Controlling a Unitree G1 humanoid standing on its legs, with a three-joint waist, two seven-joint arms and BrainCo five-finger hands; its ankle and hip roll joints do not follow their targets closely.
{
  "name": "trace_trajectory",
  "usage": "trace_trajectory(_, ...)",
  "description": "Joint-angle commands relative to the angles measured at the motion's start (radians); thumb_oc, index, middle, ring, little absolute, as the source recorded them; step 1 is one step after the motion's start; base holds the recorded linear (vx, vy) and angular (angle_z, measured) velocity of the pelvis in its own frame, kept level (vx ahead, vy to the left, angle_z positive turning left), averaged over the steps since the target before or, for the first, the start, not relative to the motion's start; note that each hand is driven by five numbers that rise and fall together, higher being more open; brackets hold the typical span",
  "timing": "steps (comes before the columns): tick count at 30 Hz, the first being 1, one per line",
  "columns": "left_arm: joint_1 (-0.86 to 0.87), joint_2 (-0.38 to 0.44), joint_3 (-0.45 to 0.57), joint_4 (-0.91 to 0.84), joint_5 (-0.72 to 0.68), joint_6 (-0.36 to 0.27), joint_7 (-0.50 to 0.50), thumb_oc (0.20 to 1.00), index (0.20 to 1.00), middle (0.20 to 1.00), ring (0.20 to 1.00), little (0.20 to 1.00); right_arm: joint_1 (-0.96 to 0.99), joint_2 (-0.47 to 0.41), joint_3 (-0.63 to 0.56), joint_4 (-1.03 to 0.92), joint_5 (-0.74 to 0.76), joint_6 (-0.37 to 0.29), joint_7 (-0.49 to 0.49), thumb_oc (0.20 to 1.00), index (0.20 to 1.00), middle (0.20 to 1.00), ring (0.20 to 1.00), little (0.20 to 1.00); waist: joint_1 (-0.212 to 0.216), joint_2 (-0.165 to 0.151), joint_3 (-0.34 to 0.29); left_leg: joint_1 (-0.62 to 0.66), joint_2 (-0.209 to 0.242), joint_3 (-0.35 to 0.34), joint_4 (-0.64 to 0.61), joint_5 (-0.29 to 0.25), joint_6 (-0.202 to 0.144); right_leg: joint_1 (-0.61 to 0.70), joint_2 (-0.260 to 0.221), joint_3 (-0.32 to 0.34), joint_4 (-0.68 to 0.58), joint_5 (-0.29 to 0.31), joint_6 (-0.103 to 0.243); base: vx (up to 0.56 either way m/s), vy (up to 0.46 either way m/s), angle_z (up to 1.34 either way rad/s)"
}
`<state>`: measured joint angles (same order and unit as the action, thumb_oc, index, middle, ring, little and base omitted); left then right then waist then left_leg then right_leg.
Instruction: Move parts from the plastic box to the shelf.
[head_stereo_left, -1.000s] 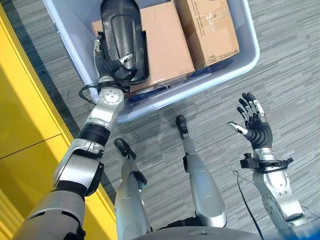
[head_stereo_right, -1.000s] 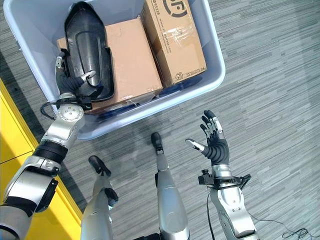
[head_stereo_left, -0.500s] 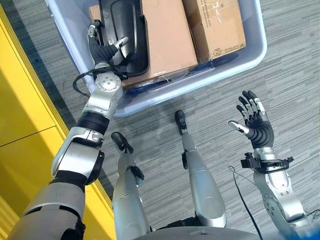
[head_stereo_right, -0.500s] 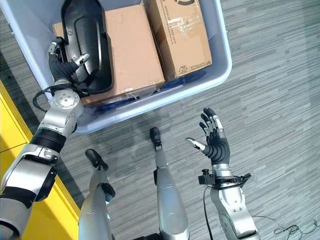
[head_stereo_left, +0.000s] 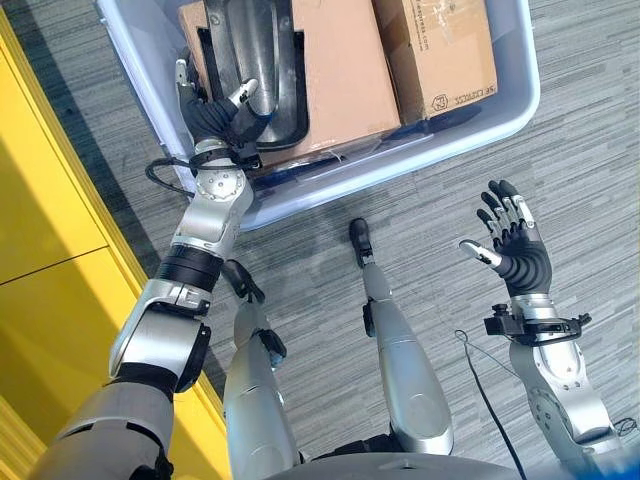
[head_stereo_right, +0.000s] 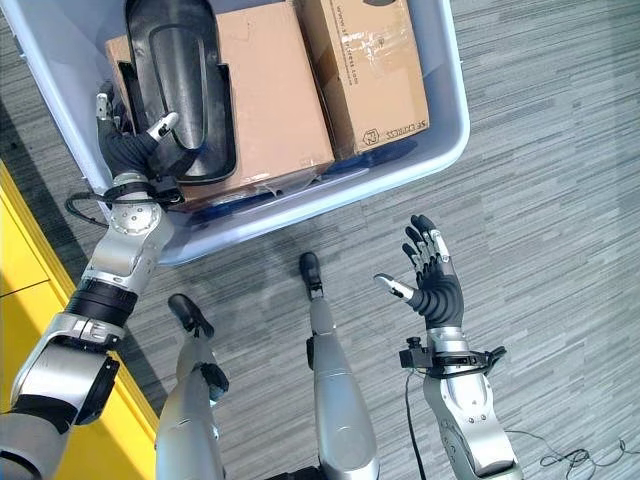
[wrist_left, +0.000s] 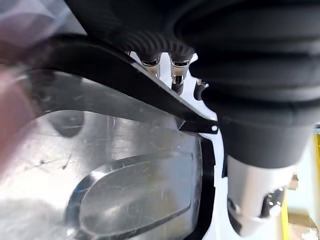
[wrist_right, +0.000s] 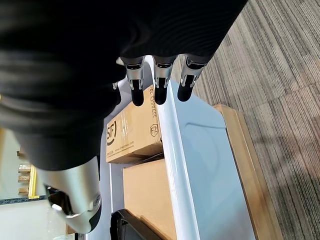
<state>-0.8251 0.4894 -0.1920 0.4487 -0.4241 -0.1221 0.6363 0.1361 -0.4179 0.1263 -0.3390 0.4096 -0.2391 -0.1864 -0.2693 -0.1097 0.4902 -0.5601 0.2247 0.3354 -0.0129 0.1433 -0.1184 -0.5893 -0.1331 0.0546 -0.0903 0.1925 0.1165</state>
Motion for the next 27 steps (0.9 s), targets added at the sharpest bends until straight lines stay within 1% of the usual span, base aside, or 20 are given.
trace_trajectory(1, -0.032, 0.027, 0.045, -0.015, 0.095, -0.03, 0.019, 1.0, 1.0, 1.0, 1.0, 1.0, -0.012, -0.042, -0.092, -0.009, -0.004, -0.039, -0.014, 1.0, 1.0, 1.0, 1.0, 1.0, -0.003, -0.021, 0.029, 0.047, 0.025, -0.101, 0.128, -0.135, -0.016, 0.064, -0.022, -0.015, 0.198, -0.219, 0.051, 0.0, 0.0, 0.0)
trace_trajectory(9, -0.008, 0.005, 0.059, -0.052, 0.098, -0.035, 0.031, 1.0, 1.0, 1.0, 1.0, 1.0, -0.03, -0.047, -0.088, -0.001, -0.016, -0.035, -0.025, 1.0, 1.0, 1.0, 1.0, 1.0, 0.002, -0.022, 0.029, 0.043, 0.025, -0.102, 0.13, -0.136, -0.013, 0.057, -0.02, -0.015, 0.201, -0.218, 0.049, 0.0, 0.0, 0.0)
trace_trajectory(14, -0.018, 0.003, 0.055, -0.041, 0.078, -0.035, 0.024, 1.0, 1.0, 1.0, 1.0, 1.0, -0.035, -0.048, -0.088, 0.0, -0.015, -0.032, -0.029, 1.0, 1.0, 1.0, 1.0, 1.0, 0.001, -0.022, 0.029, 0.041, 0.026, -0.103, 0.128, -0.134, -0.013, 0.054, -0.019, -0.016, 0.203, -0.218, 0.049, 0.0, 0.0, 0.0)
trace_trajectory(17, -0.055, 0.012, 0.049, 0.009, 0.005, -0.043, 0.009, 1.0, 1.0, 1.0, 1.0, 1.0, -0.036, -0.047, -0.087, -0.005, -0.011, -0.025, -0.027, 1.0, 1.0, 1.0, 1.0, 1.0, -0.002, -0.022, 0.029, 0.038, 0.025, -0.104, 0.128, -0.135, -0.012, 0.053, -0.017, -0.014, 0.2, -0.215, 0.049, 0.0, 0.0, 0.0)
trace_trajectory(18, -0.057, 0.013, 0.048, 0.011, 0.004, -0.044, 0.008, 1.0, 1.0, 1.0, 1.0, 1.0, -0.036, -0.047, -0.087, -0.005, -0.011, -0.025, -0.027, 1.0, 1.0, 1.0, 1.0, 1.0, -0.001, -0.022, 0.029, 0.037, 0.025, -0.104, 0.128, -0.135, -0.012, 0.052, -0.017, -0.014, 0.2, -0.215, 0.049, 0.0, 0.0, 0.0)
trace_trajectory(19, -0.073, 0.014, 0.048, 0.038, -0.048, -0.054, 0.005, 1.0, 1.0, 1.0, 1.0, 1.0, -0.031, -0.045, -0.085, -0.01, -0.002, -0.024, -0.027, 1.0, 1.0, 1.0, 1.0, 1.0, -0.004, -0.023, 0.029, 0.034, 0.025, -0.105, 0.131, -0.136, -0.011, 0.05, -0.016, -0.015, 0.202, -0.216, 0.05, 0.0, 0.0, 0.0)
trace_trajectory(21, -0.085, 0.016, 0.049, 0.06, -0.066, -0.054, 0.004, 1.0, 1.0, 1.0, 1.0, 1.0, -0.027, -0.046, -0.085, -0.017, 0.001, -0.023, -0.025, 1.0, 1.0, 1.0, 1.0, 1.0, -0.005, -0.023, 0.029, 0.031, 0.025, -0.106, 0.131, -0.135, -0.012, 0.047, -0.016, -0.015, 0.203, -0.216, 0.05, 0.0, 0.0, 0.0)
trace_trajectory(23, -0.105, 0.017, 0.044, 0.086, -0.127, -0.067, -0.008, 1.0, 1.0, 1.0, 1.0, 1.0, -0.023, -0.05, -0.086, -0.023, 0.009, -0.02, -0.024, 1.0, 1.0, 1.0, 1.0, 1.0, -0.007, -0.022, 0.029, 0.028, 0.025, -0.109, 0.13, -0.133, -0.012, 0.047, -0.016, -0.016, 0.201, -0.216, 0.05, 0.0, 0.0, 0.0)
trace_trajectory(27, -0.124, 0.033, 0.04, 0.107, -0.178, -0.072, -0.02, 1.0, 1.0, 1.0, 1.0, 1.0, -0.016, -0.051, -0.087, -0.03, 0.02, -0.017, -0.021, 1.0, 1.0, 1.0, 1.0, 1.0, -0.008, -0.022, 0.029, 0.021, 0.022, -0.112, 0.133, -0.135, -0.011, 0.046, -0.014, -0.018, 0.201, -0.216, 0.05, 0.0, 0.0, 0.0)
